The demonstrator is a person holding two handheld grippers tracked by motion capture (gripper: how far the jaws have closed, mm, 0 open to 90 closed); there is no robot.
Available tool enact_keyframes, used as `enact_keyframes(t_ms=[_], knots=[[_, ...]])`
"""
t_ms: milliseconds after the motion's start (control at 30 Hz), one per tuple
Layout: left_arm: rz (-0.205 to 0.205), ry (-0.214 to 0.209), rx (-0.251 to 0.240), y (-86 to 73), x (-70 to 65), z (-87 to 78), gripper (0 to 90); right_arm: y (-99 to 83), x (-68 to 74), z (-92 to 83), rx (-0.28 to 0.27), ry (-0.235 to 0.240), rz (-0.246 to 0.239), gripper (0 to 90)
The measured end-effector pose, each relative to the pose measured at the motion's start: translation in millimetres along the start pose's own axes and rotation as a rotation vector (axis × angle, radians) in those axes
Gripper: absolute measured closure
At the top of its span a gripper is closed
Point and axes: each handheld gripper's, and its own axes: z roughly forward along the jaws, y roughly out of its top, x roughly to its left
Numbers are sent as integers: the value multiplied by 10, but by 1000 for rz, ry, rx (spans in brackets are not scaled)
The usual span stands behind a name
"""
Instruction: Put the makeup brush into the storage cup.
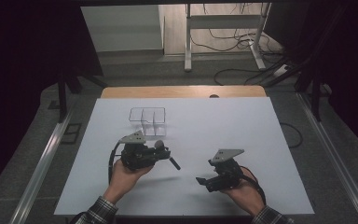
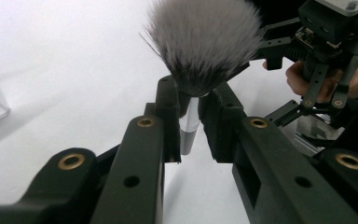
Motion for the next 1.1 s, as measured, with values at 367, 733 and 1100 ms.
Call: enact_keyframes(t_ms=[367, 733, 1100], knots=[[15, 46, -2, -7, 33, -61, 768, -59, -76, -40, 9, -26, 0, 117], [16, 80, -12, -14, 77, -111, 768, -119, -127, -76, 24, -40, -8, 67], [26, 115, -18, -7, 110, -157, 768, -178, -169, -120, 28, -43, 0, 23]])
